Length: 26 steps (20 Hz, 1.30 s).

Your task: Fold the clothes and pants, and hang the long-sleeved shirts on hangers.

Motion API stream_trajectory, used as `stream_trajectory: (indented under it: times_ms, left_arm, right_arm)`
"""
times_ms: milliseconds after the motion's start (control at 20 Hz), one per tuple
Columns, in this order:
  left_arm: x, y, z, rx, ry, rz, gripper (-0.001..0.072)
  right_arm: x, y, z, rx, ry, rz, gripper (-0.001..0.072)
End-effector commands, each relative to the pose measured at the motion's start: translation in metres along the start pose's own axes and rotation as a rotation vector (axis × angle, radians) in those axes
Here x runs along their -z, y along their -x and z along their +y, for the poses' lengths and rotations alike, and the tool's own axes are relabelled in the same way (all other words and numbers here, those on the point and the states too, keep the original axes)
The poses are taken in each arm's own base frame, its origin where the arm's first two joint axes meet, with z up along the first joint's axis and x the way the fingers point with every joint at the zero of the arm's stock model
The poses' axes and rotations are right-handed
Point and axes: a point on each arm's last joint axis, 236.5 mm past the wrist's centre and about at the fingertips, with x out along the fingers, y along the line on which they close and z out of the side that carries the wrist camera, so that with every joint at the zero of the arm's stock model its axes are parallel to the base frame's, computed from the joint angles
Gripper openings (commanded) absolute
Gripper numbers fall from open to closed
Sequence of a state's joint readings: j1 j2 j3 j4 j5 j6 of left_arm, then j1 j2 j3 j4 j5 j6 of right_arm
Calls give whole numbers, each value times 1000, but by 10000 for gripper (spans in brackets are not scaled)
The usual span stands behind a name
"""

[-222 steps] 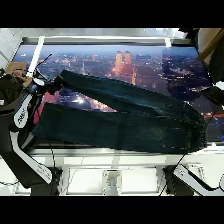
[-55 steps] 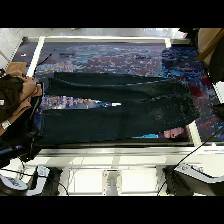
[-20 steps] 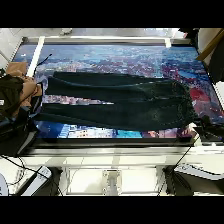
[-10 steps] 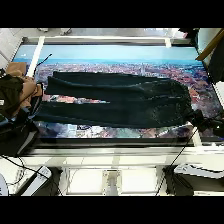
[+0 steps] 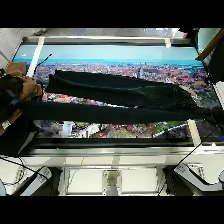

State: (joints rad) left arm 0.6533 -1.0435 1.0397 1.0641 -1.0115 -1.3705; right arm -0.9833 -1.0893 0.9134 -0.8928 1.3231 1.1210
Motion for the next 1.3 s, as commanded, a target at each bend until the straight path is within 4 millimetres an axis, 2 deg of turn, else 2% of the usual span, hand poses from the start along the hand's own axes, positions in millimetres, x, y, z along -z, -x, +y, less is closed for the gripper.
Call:
stream_trajectory:
  times_ms: [0,150,350,500,650,750,850,950,1000,1050,1100,1150,1250]
  left_arm:
    - [-68,-15,-33,-38,-56,-173,7]
    - [-98,-68,-28,-168,-86,-176,7]
    - [-118,-153,-60,-159,-145,-168,7]
    - [-132,-209,-85,-111,-154,-209,7]
    - [-130,-254,-103,-91,-198,-214,7]
    - [-131,-275,-113,-76,-222,-236,7]
    - [-138,-285,-125,-39,-192,-286,8]
    - [-143,-284,-132,-22,-194,-312,31]
    - [-146,-280,-135,-20,-195,-315,221]
    - [-153,-272,-140,-15,-195,-328,536]
    - [-162,-258,-146,-6,-196,-350,572]
    - [-172,-242,-154,6,-200,-378,572]
    - [-193,-195,-182,43,-224,-445,571]
  right_arm:
    - [-27,-8,38,6,40,-57,40]
    - [-78,-31,65,-3,27,-136,40]
    - [-117,-87,91,-30,17,-117,40]
    - [-140,-128,88,-25,-33,-128,40]
    - [-145,-164,68,-7,-112,-111,41]
    - [-146,-178,57,6,-139,-114,41]
    - [-156,-180,53,11,-144,-154,42]
    - [-166,-178,59,-18,-172,-198,43]
    - [-171,-177,62,-35,-188,-216,106]
    - [-174,-175,66,-47,-191,-223,357]
    - [-176,-171,68,-46,-175,-218,558]
    - [-176,-166,69,-41,-153,-204,566]
    - [-176,-150,67,-2,-83,-158,566]
